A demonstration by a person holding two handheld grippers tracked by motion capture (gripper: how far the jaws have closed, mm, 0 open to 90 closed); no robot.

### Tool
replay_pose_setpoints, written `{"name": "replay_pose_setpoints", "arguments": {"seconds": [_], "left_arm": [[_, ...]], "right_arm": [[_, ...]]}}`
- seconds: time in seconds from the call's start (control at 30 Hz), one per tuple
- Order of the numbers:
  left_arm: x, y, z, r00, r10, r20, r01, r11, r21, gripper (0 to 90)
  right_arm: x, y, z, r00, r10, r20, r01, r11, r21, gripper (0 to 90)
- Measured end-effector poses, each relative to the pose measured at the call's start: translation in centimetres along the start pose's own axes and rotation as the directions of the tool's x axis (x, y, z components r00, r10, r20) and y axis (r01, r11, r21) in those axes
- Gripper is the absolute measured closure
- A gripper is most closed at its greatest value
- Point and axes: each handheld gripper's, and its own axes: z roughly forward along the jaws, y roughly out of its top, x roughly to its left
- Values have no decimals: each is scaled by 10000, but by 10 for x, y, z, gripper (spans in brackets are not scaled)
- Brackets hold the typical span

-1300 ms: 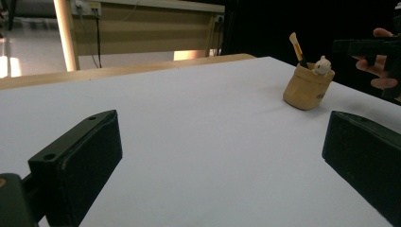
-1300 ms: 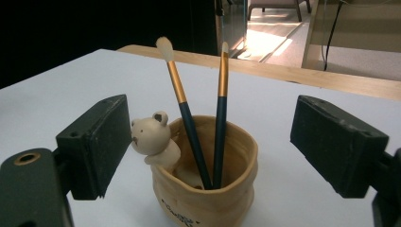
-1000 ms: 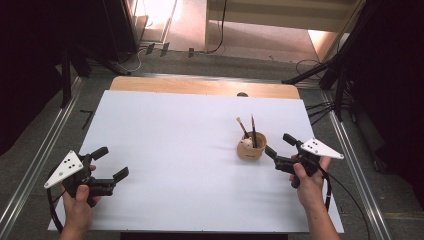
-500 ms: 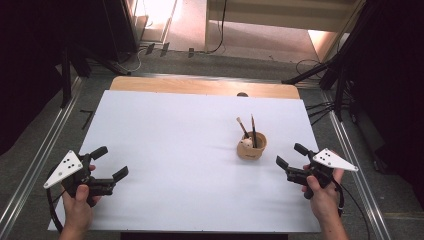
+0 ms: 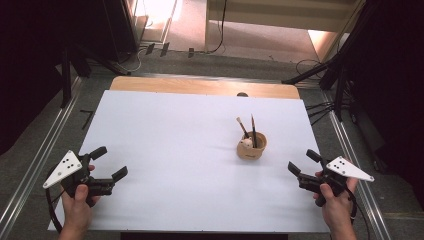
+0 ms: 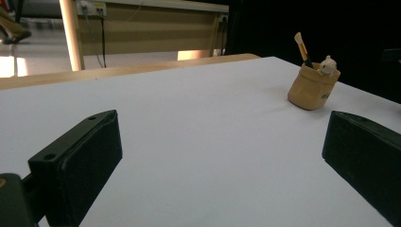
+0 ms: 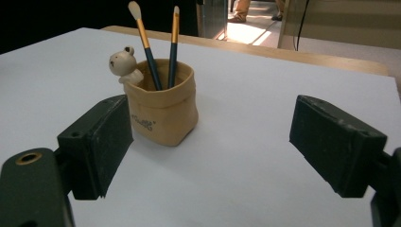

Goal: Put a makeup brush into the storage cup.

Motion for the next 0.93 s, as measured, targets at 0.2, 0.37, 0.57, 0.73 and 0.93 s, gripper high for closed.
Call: {"name": "replay_pose_setpoints", "arguments": {"seconds": [0.2, 0.37, 0.57, 0.73, 0.93], "left_arm": [[1, 0, -1, 10000, 35, -41, -35, 10000, 52, 0], [2, -1, -2, 9999, 81, -88, -81, 10000, 53, 0], [3, -1, -3, 9999, 4, -157, -4, 10000, 0, 0], [4, -1, -3, 9999, -1, -169, 2, 10000, 35, 0], [4, -1, -1, 9999, 11, -169, -10, 10000, 59, 0]], "right_arm": [[-7, -4, -11, 9998, 68, 191, -67, 10000, -53, 146], [-13, -6, -21, 9994, 197, 294, -193, 9997, -158, 146], [-20, -12, -32, 9989, 72, 470, -73, 10000, 17, 146], [-25, -12, -38, 9979, 269, 592, -259, 9995, -170, 146], [-24, -11, -36, 9982, 228, 549, -224, 9997, -78, 143]]}}
